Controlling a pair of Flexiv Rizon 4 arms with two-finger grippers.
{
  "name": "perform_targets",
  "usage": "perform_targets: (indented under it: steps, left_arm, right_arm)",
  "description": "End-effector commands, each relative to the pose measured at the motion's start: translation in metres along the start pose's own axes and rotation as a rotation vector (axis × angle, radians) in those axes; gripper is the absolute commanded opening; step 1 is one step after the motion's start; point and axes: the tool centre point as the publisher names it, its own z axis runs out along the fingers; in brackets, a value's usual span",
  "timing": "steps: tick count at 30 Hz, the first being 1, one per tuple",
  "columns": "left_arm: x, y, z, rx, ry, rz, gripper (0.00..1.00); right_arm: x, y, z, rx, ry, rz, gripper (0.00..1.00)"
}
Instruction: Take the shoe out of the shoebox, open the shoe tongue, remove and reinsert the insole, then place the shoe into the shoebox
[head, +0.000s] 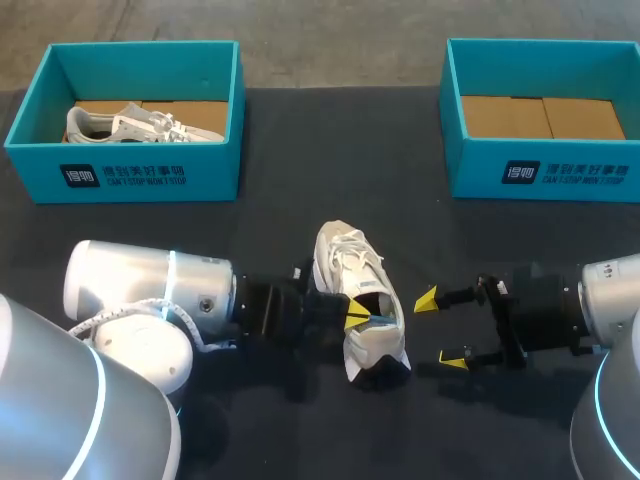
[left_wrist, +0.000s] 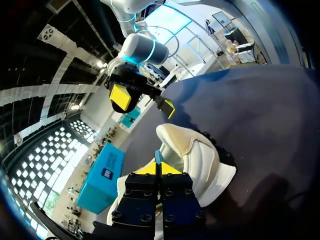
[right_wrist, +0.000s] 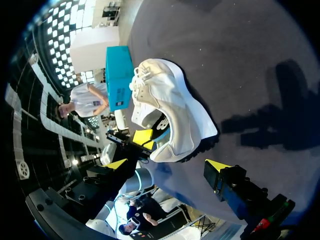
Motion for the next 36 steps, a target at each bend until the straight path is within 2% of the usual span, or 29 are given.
perform_targets:
  steps: [1,5,6,7,8,9,10,12,14,21,25,26,31,36]
  left_arm:
    - [-0.002,0.003,0.002,-0.014,0.011,-0.003,0.00]
    - [-0.001,0.003,0.000,-0.014,0.008,-0.012,0.00]
    - [-0.001,0.002,-0.001,-0.010,0.007,-0.014,0.06]
    - [-0.001,0.002,-0.001,-0.010,0.007,-0.014,0.06]
    - [-0.002,-0.001,-0.003,-0.001,0.005,-0.014,0.37]
    - [-0.002,-0.003,-0.005,0.003,0.004,-0.014,0.44]
    - [-0.002,-0.007,-0.006,0.013,0.004,-0.010,0.64]
    - [-0.004,-0.012,-0.009,0.026,0.001,-0.006,0.71]
    - [-0.006,-0.017,-0.011,0.038,-0.002,-0.007,0.71]
    - [-0.016,-0.035,-0.022,0.077,-0.003,0.016,0.60]
    - [-0.021,-0.035,-0.026,0.068,0.019,0.034,0.57]
    - [-0.022,-0.035,-0.028,0.064,0.024,0.039,0.53]
    - [-0.026,-0.033,-0.031,0.053,0.052,0.050,0.52]
    - [-0.029,-0.032,-0.035,0.041,0.103,0.066,0.50]
  right_arm:
    - [0.000,-0.001,0.000,-0.003,0.001,0.000,1.00]
    - [0.000,-0.001,0.000,-0.003,0.001,0.000,1.00]
    - [0.000,-0.001,0.000,-0.003,0.001,0.000,1.00]
    - [0.000,-0.001,0.000,-0.003,0.001,0.000,1.00]
    - [0.000,-0.001,0.000,-0.003,0.001,0.000,1.00]
    - [0.000,-0.001,0.000,-0.003,0.001,0.000,1.00]
    - [0.000,-0.001,0.000,-0.003,0.001,0.000,1.00]
    - [0.000,-0.001,0.000,-0.003,0.001,0.000,1.00]
    - [0.000,-0.001,0.000,-0.003,0.001,0.000,1.00]
    - [0.000,-0.001,0.000,-0.003,0.001,0.000,1.00]
    - [0.000,-0.001,0.000,-0.003,0.001,0.000,1.00]
    - [0.000,-0.001,0.000,-0.003,0.001,0.000,1.00]
    - [0.001,-0.001,0.000,-0.006,0.002,-0.003,1.00]
    - [0.001,0.002,-0.010,-0.022,0.002,-0.011,1.00]
